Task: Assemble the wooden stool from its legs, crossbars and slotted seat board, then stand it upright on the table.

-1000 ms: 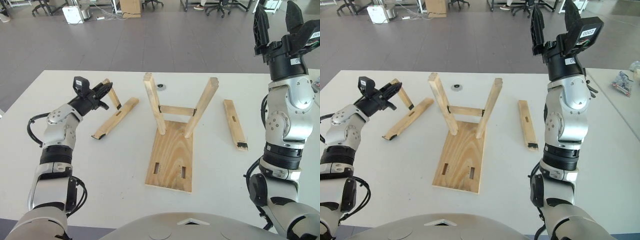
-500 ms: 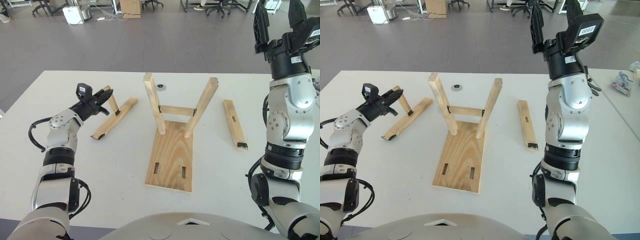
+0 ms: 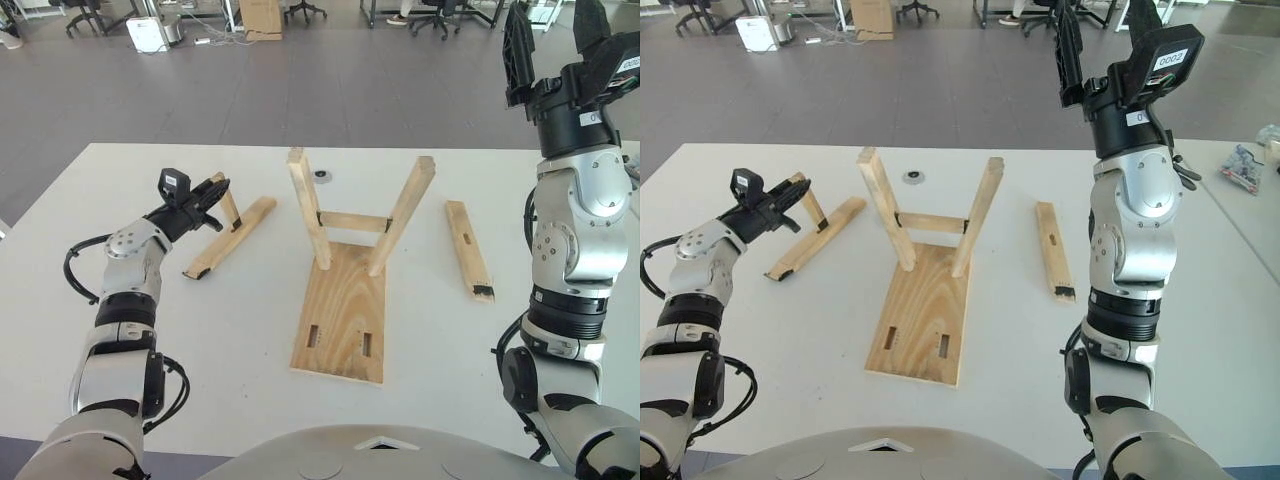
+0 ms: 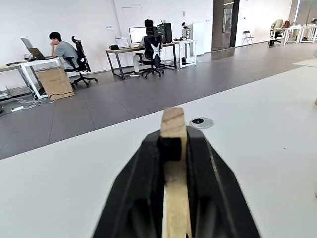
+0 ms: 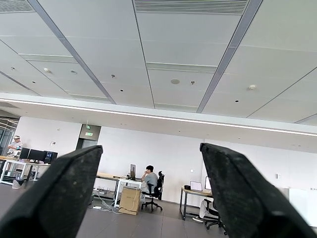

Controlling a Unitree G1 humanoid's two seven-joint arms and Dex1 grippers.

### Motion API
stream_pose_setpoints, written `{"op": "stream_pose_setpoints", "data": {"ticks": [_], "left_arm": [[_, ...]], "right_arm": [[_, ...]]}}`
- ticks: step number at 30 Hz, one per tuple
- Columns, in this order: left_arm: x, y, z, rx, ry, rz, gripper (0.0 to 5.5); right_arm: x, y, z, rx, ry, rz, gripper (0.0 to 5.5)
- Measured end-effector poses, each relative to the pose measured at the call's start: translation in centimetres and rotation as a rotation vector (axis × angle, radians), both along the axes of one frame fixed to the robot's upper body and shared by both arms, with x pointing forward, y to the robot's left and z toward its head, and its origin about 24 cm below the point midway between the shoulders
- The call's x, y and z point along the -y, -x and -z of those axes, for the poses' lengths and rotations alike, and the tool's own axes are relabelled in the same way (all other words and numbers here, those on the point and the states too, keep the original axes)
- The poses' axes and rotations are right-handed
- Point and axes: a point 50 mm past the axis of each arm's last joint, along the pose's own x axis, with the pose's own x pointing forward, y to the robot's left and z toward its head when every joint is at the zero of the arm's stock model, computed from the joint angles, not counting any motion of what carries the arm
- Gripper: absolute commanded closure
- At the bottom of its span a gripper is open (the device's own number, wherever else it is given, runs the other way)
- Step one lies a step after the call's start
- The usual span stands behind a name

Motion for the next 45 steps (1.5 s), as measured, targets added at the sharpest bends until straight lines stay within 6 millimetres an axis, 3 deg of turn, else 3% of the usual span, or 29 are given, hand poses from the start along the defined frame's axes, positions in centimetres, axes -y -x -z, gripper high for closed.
{"op": "stream_pose_setpoints", "data": {"ticks": [10,17,34,36,38,45], "left_arm": [[1.0,1.4,-0.2,-0.041,-0.058,0.039,5.1],[-0.4,2.0,1.4,-0.066,-0.008,-0.022,5.1],[-1.0,0.8,1.2,-0.136,-0.027,-0.012,5.1],[-1.3,1.0,1.3,-0.138,0.004,-0.026,4.54],[-2.0,4.2,7.1,-0.37,0.056,-0.103,4.18],[-2.1,4.5,7.4,-0.389,0.031,-0.127,3.13]], "right_arm": [[-0.2,0.0,0.0,-0.002,0.033,0.007,1.82],[-0.3,0.0,0.1,-0.004,0.037,0.001,1.82],[-0.3,0.0,0.0,0.0,0.035,0.004,1.82],[-0.3,0.0,0.0,-0.001,0.035,0.004,1.82],[-0.1,0.1,0.1,-0.004,0.036,0.015,1.82],[-0.2,0.0,0.2,-0.009,0.036,0.01,1.82]]}}
